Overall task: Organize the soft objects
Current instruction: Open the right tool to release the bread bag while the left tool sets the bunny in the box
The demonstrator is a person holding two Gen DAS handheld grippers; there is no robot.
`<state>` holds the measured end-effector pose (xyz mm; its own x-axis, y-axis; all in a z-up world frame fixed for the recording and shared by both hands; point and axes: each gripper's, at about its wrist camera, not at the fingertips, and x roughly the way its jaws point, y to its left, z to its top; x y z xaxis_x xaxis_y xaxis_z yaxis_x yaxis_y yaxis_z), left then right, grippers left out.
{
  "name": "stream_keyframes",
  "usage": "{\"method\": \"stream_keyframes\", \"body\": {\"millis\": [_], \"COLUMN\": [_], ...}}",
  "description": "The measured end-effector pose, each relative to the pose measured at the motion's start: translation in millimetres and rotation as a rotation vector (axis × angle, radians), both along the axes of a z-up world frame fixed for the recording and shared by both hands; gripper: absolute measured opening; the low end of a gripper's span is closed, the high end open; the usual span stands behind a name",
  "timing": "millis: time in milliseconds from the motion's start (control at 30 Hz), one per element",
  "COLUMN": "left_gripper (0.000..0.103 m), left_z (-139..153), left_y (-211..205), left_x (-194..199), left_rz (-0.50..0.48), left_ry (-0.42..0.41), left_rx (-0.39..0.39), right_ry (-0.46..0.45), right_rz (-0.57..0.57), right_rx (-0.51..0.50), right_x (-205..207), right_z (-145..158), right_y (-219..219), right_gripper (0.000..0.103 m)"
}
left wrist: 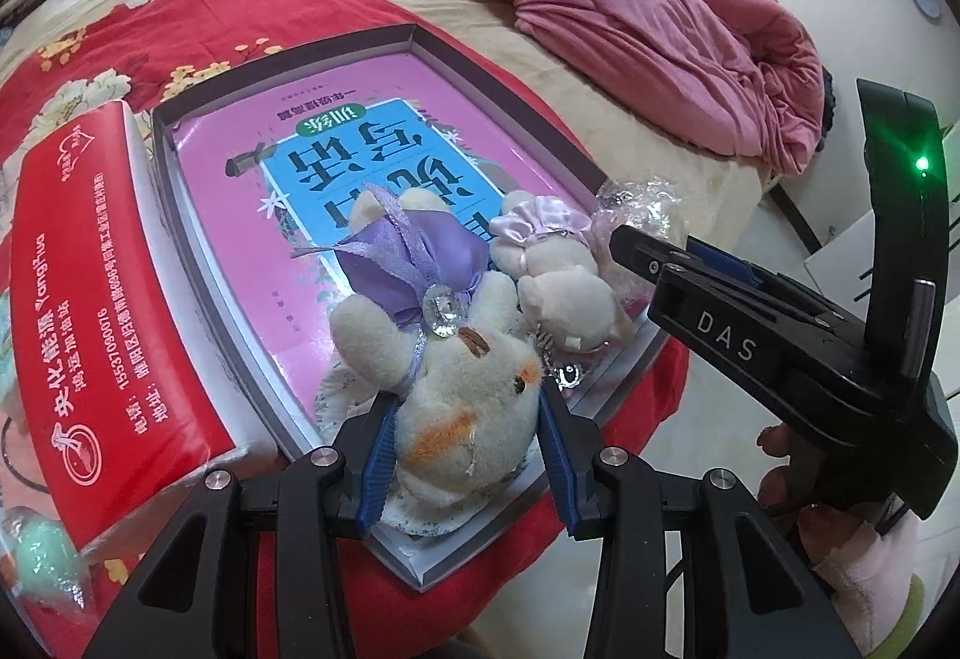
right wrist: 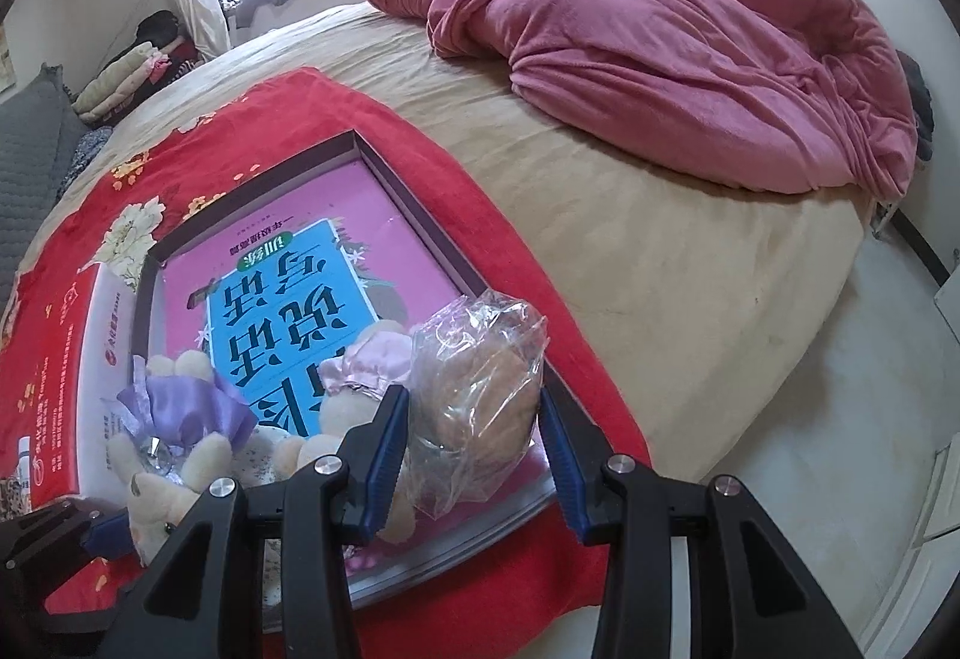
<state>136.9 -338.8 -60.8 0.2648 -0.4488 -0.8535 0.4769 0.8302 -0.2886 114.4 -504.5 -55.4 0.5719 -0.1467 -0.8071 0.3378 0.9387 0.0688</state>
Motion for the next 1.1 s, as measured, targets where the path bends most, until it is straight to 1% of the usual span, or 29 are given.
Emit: {"method": "stream_keyframes", "body": {"millis": [200, 300, 400, 533, 600, 733, 1100], "left_gripper": [0.045, 0.045, 0.045, 0.045, 0.045, 0.045, 0.046], "left_z": [-0.7, -1.4, -2.0, -2.0, -2.1, -1.9, -1.9], "left_y": [-1.8, -3.3, -4.0, -5.2, -5.5, -7.0, -7.5], "left_x": [0.6, 0.8, 1.4, 1.4, 1.6, 1.5, 1.8], "left_rz": [-0.004, -0.005, -0.006, -0.01, -0.011, -0.01, -0.001], "left_ry": [0.001, 0.001, 0.002, 0.001, 0.001, -0.002, 0.0], "left_rx": [-0.001, 0.0, 0.0, 0.0, 0.001, 0.002, 0.001], "right_ry": [-0.009, -0.005, -0.016, -0.037, -0.053, -0.086, -0.109], "right_rz": [-0.009, -0.006, -0.002, -0.002, -0.009, -0.021, -0.056], "right_rx": [0.025, 0.021, 0.033, 0.035, 0.027, 0.028, 0.051], "right_x": [0.2, 1.5, 0.4, -2.8, -5.6, -13.9, -32.6], "right_z": [-1.5, -2.5, -1.1, 2.9, 6.1, 14.6, 25.3], "right_y": [-3.5, -3.6, -4.0, -3.0, -3.0, -5.9, -14.6], "right_gripper": [0.045, 0.045, 0.049, 0.058, 0.06, 0.06, 0.061]}}
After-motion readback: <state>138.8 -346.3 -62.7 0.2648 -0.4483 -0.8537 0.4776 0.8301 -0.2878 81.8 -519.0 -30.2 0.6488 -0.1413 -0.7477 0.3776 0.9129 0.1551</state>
